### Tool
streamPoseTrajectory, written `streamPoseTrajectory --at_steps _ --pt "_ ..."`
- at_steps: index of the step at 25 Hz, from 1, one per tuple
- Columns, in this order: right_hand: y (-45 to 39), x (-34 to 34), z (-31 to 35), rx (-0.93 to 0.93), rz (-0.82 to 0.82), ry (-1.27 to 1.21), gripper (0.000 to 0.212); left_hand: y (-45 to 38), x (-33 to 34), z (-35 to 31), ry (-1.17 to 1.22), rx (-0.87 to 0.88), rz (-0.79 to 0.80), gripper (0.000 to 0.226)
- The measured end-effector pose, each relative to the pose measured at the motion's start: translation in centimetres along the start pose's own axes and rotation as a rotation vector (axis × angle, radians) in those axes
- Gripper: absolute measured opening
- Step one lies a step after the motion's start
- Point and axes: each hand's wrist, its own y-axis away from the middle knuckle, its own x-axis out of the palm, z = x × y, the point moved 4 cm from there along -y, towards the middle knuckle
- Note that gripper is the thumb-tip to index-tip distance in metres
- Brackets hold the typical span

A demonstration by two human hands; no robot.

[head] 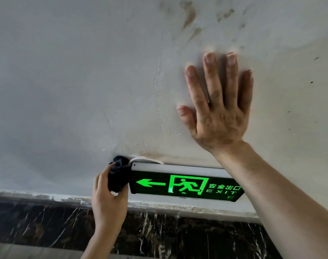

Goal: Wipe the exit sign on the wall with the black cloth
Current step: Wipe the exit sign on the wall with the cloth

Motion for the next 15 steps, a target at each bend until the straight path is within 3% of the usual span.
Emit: streamPoseTrajectory --at_steps 7,15 --pt "-0.1 0.5 -0.1 0.005 -0.033 0.004 0.061 0.8 1.1 3.0 -0.096 -0.075 0.159 0.049" --pt "-0.2 0.6 0.0 0.011 -0.039 0.019 0.062 1.6 2.9 6.6 -0.159 -0.187 0.228 0.047"
